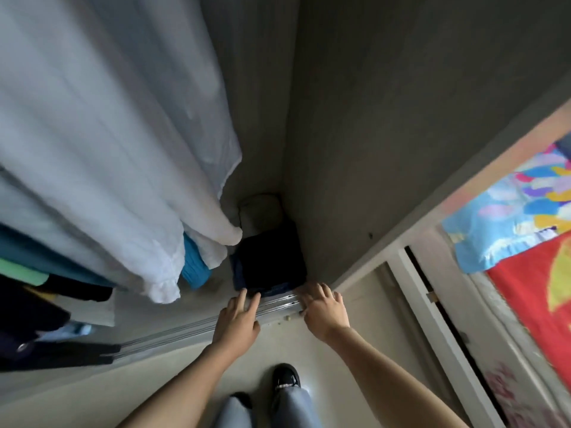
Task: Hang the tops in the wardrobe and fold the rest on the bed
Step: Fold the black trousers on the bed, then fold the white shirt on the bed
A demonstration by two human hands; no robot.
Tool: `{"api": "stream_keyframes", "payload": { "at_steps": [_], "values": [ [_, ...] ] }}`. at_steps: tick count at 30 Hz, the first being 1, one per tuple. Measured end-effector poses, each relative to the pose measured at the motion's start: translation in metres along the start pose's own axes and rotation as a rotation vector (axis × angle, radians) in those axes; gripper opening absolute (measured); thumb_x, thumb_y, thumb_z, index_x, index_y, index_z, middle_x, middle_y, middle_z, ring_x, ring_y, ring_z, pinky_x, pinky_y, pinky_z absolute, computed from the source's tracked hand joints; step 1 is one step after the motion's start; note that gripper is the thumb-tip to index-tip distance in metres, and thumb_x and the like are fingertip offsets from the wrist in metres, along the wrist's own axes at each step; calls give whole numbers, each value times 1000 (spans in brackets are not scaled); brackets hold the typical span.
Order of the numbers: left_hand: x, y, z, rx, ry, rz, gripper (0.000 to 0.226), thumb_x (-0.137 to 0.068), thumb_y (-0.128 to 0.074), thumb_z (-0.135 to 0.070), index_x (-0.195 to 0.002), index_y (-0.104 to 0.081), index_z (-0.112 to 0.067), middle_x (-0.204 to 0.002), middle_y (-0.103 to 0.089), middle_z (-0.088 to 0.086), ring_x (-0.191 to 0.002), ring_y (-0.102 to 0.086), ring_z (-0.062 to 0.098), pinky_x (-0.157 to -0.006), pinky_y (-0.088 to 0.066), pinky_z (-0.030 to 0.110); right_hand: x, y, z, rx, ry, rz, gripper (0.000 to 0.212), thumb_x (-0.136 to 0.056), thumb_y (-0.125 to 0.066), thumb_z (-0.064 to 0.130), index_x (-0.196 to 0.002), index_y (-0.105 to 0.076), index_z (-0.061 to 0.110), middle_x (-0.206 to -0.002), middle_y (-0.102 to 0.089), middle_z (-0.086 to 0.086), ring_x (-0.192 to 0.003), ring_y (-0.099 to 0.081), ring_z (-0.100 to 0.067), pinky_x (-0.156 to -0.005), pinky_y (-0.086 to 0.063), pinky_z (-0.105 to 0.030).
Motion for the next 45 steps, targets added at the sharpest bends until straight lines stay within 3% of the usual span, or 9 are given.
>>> {"api": "stream_keyframes", "payload": {
  "at_steps": [2,6,12,18,23,28,34,40,45],
  "values": [
    [12,9,-7,25,-23,-6,61,-94,-45,-24,-149,-19,-19,-156,-10,14,-138,-23,31,-105,-30,36,27,14,-3,-26,-67,-16,48,-91,-43,22,-139,-39,22,-144,-34,-6,-136,-24,-23,-111,-17,-43],
    [33,28,-13,-24,-109,-29,63,-95,-42,-26,-150,-14,-22,-157,-7,11,-138,-24,29,-105,-29,32,78,31,-19,-133,-289,-33,46,-93,-41,26,-139,-39,21,-140,-41,-7,-135,-29,-24,-113,-10,-49],
    [54,64,-38,-171,-381,-79,60,-97,-39,-32,-150,-11,-25,-157,-7,6,-137,-22,26,-106,-30,33,190,26,-33,-292,-584,-192,43,-93,-43,29,-136,-44,24,-137,-46,-4,-132,-35,-22,-111,-15,-46],
    [86,70,-105,-142,-670,-108,60,-90,-56,-22,-145,-33,-12,-149,-28,18,-132,-34,35,-103,-35,42,314,4,-36,-370,-839,-269,36,-95,-41,31,-130,-49,23,-132,-50,-1,-128,-38,-21,-113,-10,-45],
    [135,54,-181,-54,-1024,-141,51,-75,-68,-12,-124,-58,-2,-123,-56,26,-103,-58,45,-82,-50,52,435,-27,-29,-465,-1097,-355,26,-95,-41,26,-113,-58,19,-119,-57,-2,-119,-45,-22,-112,-14,-44],
    [207,24,-251,-68,-1244,-60,45,-74,-45,-30,-115,-52,-14,-104,-65,20,-83,-66,39,-61,-55,49,560,-66,-15,-586,-1343,-489,27,-95,-42,28,-117,-59,21,-120,-58,0,-119,-46,-19,-112,-11,-42],
    [296,-38,-310,-20,-1382,23,51,-68,-78,2,-117,-63,0,-114,-61,24,-100,-60,45,-78,-50,56,687,-106,18,-619,-1570,-559,31,-96,-43,30,-123,-57,22,-125,-57,1,-122,-44,-18,-112,-11,-40],
    [455,-117,-379,31,-1713,217,44,-74,-60,-14,-114,-63,5,-111,-61,28,-97,-61,47,-76,-50,57,815,-148,82,-589,-1797,-574,31,-97,-42,31,-123,-55,20,-128,-55,-1,-123,-43,-20,-112,-13,-41],
    [584,-157,-386,30,-1986,467,49,-73,-55,-19,-118,-63,-1,-116,-60,23,-103,-59,43,-82,-49,51,891,-162,162,-508,-2070,-682,30,-95,-46,31,-120,-58,21,-125,-58,0,-121,-45,-19,-106,-22,-35]
  ]
}}
Point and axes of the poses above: each hand's wrist, its own x-axis away from the middle knuckle, its own y-axis out of the back of the hand, z = x × y, the point moved 3 cm from there along -x, towards the middle knuckle
